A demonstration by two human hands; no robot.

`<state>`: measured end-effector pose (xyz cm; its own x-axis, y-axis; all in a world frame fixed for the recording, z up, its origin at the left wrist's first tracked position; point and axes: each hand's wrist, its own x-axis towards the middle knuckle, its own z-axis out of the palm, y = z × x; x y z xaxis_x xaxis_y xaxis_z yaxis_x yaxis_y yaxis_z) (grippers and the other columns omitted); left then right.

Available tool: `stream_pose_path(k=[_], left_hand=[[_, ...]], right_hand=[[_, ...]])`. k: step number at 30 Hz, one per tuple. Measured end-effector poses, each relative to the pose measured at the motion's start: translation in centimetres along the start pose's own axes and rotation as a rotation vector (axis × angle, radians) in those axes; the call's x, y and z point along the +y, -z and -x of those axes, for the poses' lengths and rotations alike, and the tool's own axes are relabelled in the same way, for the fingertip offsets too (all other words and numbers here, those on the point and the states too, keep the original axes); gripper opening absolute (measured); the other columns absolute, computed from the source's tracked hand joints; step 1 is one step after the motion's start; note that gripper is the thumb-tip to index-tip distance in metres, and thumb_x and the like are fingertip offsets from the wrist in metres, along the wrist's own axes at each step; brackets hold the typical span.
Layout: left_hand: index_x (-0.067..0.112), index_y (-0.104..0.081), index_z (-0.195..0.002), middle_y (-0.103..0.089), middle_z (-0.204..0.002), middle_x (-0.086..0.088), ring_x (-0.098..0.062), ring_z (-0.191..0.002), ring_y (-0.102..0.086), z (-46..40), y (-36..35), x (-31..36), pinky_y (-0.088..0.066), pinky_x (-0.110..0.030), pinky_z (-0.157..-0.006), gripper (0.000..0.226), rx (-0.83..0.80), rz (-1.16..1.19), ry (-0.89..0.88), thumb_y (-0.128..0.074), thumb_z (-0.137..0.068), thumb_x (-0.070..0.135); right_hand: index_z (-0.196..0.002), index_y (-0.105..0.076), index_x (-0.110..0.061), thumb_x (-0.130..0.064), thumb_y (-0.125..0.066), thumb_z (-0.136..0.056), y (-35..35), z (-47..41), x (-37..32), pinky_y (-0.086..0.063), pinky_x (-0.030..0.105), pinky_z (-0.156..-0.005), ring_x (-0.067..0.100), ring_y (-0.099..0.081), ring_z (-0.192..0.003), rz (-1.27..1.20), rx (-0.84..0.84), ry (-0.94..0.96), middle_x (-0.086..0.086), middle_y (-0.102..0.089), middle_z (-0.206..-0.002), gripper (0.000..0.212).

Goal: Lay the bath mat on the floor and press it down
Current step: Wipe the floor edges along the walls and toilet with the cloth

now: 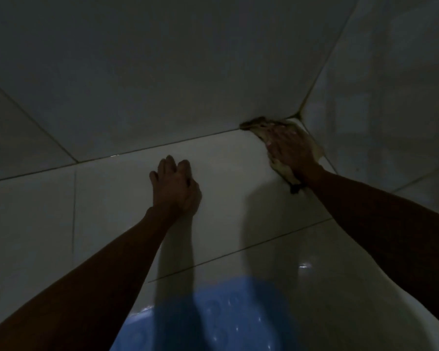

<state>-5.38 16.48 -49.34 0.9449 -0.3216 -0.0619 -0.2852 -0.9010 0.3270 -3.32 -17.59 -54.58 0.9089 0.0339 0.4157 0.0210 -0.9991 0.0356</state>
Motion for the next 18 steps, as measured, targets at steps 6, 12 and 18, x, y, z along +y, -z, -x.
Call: stream_pose_path(k=[6,12,18], left_hand=[[0.017,-0.035,-0.146,-0.021,-0.156,-0.017,-0.034,-0.144,-0.015,1.0,1.0,-1.7,-0.015,-0.049,-0.113,0.053,-0.020,0.023,-0.043,-0.048,-0.097,0.032],[0.019,-0.038,-0.146,-0.025,-0.156,-0.015,-0.032,-0.142,-0.021,4.1,2.5,-5.1,-0.020,-0.051,-0.109,0.059,-0.067,-0.016,-0.063,-0.038,-0.091,0.041],[0.020,-0.035,-0.147,-0.024,-0.155,-0.017,-0.035,-0.142,-0.020,7.9,3.9,-8.9,-0.020,-0.054,-0.110,0.061,-0.102,-0.069,-0.048,-0.034,-0.091,0.045]], right_hand=[[-0.110,-0.071,0.002,-0.023,-0.041,-0.102,-0.6,2.6,3.2,-0.053,0.037,-0.090,0.032,-0.071,-0.096,0.230,0.245,-0.115,0.020,-0.071,-0.109,0.040],[-0.112,-0.074,-0.019,-0.030,-0.053,-0.087,0.9,6.3,-1.5,-0.053,0.037,-0.093,0.027,-0.068,-0.105,0.302,0.278,-0.361,0.008,-0.071,-0.117,0.035],[-0.114,-0.073,-0.016,-0.028,-0.056,-0.091,1.4,8.0,-9.5,-0.051,0.049,-0.091,0.038,-0.066,-0.104,0.215,0.303,-0.414,0.012,-0.070,-0.117,0.031]])
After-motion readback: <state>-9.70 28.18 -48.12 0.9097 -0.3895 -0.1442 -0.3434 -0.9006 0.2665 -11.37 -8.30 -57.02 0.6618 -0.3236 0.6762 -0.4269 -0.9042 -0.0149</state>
